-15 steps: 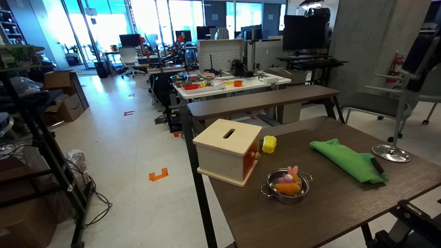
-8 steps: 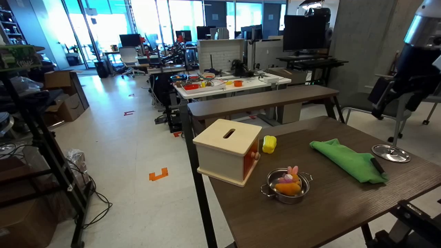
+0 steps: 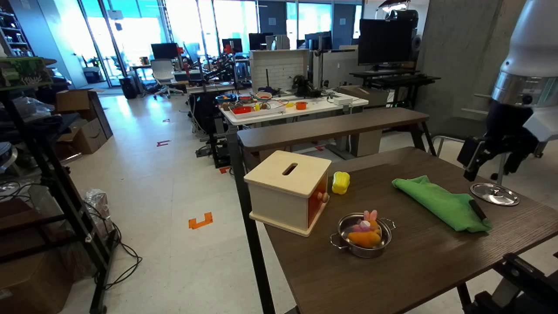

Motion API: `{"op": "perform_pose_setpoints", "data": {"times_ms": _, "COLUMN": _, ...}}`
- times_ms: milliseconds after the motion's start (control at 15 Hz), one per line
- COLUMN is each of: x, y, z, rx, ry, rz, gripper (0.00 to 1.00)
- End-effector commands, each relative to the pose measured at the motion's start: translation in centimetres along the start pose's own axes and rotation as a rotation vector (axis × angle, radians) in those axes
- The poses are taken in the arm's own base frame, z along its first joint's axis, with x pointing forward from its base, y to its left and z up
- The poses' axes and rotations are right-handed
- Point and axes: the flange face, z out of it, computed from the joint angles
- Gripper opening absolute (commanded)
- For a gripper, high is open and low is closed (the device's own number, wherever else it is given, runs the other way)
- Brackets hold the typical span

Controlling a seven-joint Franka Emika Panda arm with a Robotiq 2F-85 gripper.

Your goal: Ford the green object slightly on the table

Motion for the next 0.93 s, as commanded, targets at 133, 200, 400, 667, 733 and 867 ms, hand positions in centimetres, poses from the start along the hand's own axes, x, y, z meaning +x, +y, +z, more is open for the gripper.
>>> {"op": "perform_pose_setpoints", "data": {"times_ms": 133, "x": 0.6, "y": 0.1, "z": 2.5, "rx": -0.039, "ry": -0.017, "rz": -0.011, "gripper": 1.0}}
{"op": "perform_pose_setpoints", "data": {"times_ms": 200, "x": 0.6, "y": -0.1, "z": 2.9, "rx": -0.046, "ry": -0.023, "rz": -0.014, "gripper": 1.0}}
{"op": "perform_pose_setpoints", "data": {"times_ms": 400, "x": 0.7, "y": -1.0, "z": 3.9, "rx": -0.059, "ry": -0.035, "rz": -0.027, "gripper": 1.0}}
{"op": "perform_pose_setpoints", "data": {"times_ms": 667, "x": 0.6, "y": -2.1, "z": 4.6, "rx": -0.062, "ry": -0.044, "rz": -0.046, "gripper": 0.74}}
{"op": "perform_pose_setpoints", "data": {"times_ms": 733, "x": 0.7, "y": -2.2, "z": 4.8, "rx": -0.062, "ry": -0.047, "rz": -0.047, "gripper": 0.65}}
{"op": "perform_pose_setpoints", "data": {"times_ms": 867, "x": 0.8, "y": -2.4, "z": 5.0, "rx": -0.058, "ry": -0.055, "rz": -0.042, "gripper": 0.49}}
